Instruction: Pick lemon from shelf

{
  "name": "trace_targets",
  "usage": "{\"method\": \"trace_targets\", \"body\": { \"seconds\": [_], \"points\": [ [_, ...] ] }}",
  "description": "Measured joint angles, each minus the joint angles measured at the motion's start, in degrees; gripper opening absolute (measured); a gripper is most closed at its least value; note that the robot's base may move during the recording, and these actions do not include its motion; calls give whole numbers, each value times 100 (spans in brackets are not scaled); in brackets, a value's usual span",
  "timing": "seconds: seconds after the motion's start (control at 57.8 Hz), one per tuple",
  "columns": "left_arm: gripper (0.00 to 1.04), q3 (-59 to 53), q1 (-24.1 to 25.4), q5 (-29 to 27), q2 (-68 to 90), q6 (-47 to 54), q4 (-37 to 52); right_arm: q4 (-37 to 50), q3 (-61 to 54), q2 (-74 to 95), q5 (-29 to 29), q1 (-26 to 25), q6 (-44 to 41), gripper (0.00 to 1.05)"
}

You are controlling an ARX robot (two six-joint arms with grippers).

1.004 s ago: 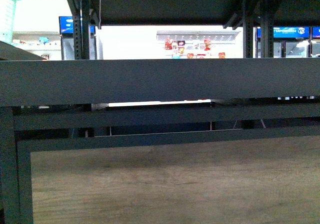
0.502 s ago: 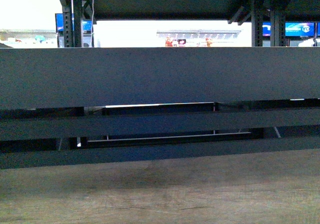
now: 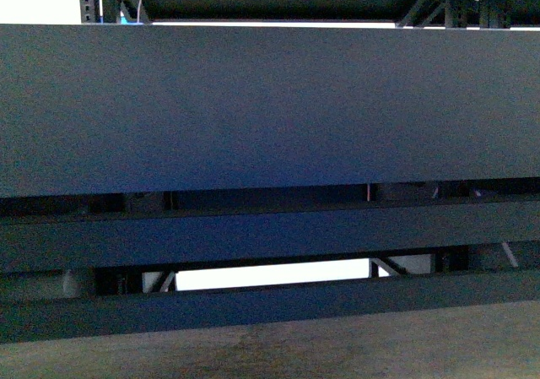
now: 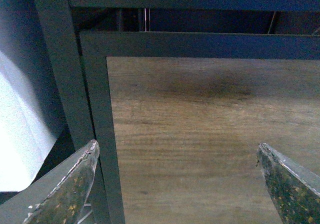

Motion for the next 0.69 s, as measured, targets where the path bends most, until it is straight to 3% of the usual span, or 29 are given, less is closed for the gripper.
{"method": "trace_targets", "body": {
  "seconds": [0.692],
  "points": [
    [97, 0, 0, 0, 0, -2, 0, 0, 0, 4, 11, 0, 0, 97]
  ]
}}
